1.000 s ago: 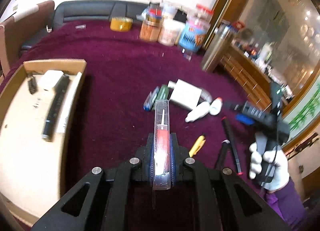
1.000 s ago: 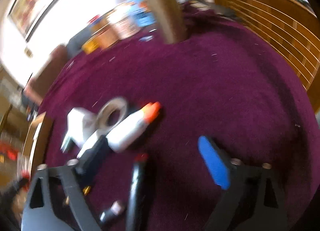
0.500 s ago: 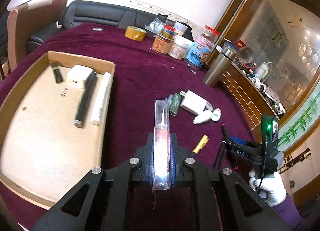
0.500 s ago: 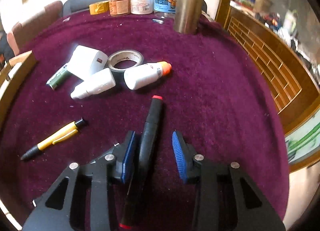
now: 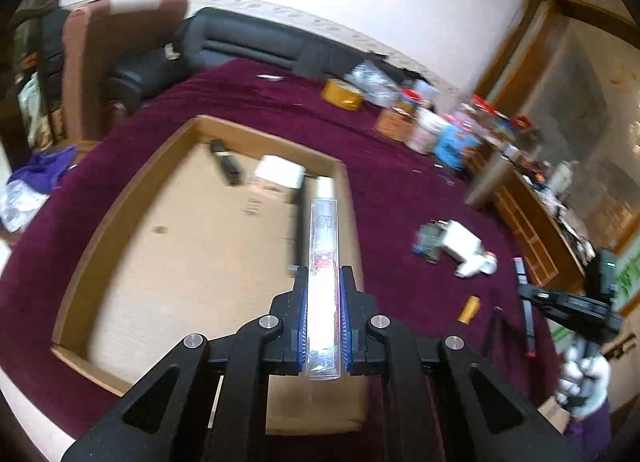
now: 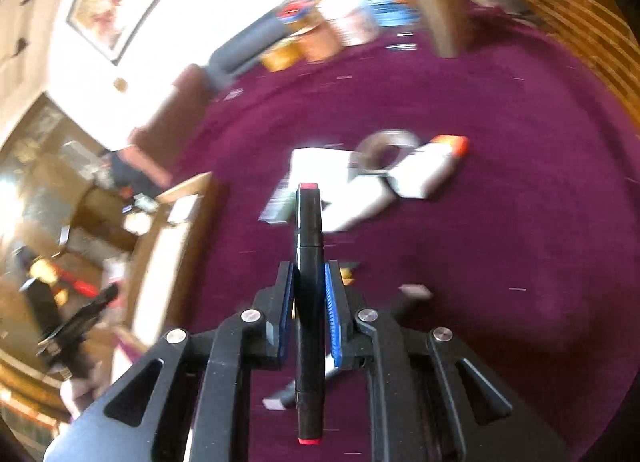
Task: Organize rigid objects
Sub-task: 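Place the red package in the box with left tool while right tool places a marker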
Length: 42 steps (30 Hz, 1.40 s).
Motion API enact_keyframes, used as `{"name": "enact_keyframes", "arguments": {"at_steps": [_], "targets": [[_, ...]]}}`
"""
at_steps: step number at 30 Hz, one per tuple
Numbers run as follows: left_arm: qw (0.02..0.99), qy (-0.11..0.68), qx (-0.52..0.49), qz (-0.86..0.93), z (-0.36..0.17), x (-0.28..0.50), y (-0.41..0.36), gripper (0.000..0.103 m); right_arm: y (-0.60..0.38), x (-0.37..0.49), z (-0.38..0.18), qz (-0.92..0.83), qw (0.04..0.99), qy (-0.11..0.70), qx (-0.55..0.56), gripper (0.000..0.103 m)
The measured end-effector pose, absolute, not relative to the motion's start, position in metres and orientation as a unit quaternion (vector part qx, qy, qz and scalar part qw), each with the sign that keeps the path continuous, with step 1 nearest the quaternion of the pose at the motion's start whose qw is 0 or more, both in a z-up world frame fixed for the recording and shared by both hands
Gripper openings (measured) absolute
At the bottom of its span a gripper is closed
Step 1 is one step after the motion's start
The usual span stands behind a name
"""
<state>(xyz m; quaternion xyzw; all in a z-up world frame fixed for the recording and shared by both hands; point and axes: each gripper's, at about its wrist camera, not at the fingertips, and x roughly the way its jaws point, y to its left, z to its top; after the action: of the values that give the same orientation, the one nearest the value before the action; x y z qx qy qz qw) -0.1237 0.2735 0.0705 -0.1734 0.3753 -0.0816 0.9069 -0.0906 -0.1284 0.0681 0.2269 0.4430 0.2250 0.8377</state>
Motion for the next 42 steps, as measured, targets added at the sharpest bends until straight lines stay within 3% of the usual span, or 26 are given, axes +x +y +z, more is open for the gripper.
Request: {"name": "enact_keyframes", "arguments": {"at_steps": [9, 16, 23, 32, 35, 37, 42], "targets": [[0.910, 0.389, -0.143, -0.017, 0.069, -0.088, 0.317, 0.011, 0.002, -0.059, 0.096, 0.362, 0.780, 0.464, 0.215, 0.013], [0.882, 0.444, -0.158, -0.025, 0.042, -0.033, 0.335, 0.011, 0.099, -0.013, 0.056, 0.367, 0.740, 0.528, 0.196, 0.013], [0.854, 0.484, -0.188, -0.017, 0.020, 0.012, 0.348, 0.011, 0.148, 0.023, 0.022, 0.337, 0.723, 0.577, 0.173, 0.013], [0.853, 0.478, -0.210, -0.006, 0.009, 0.013, 0.358, 0.012, 0.177, 0.040, 0.018, 0.313, 0.742, 0.578, 0.129, 0.013], [0.854, 0.467, -0.228, -0.014, 0.016, 0.004, 0.361, 0.024, 0.184, 0.046, 0.019, 0.301, 0.753, 0.574, 0.118, 0.013], [0.858, 0.457, -0.234, -0.018, 0.023, -0.003, 0.361, 0.039, 0.185, 0.051, 0.016, 0.294, 0.754, 0.574, 0.124, 0.014], [0.883, 0.415, -0.220, -0.009, 0.047, -0.031, 0.361, 0.055, 0.171, 0.044, 0.025, 0.307, 0.756, 0.561, 0.142, 0.014]]}}
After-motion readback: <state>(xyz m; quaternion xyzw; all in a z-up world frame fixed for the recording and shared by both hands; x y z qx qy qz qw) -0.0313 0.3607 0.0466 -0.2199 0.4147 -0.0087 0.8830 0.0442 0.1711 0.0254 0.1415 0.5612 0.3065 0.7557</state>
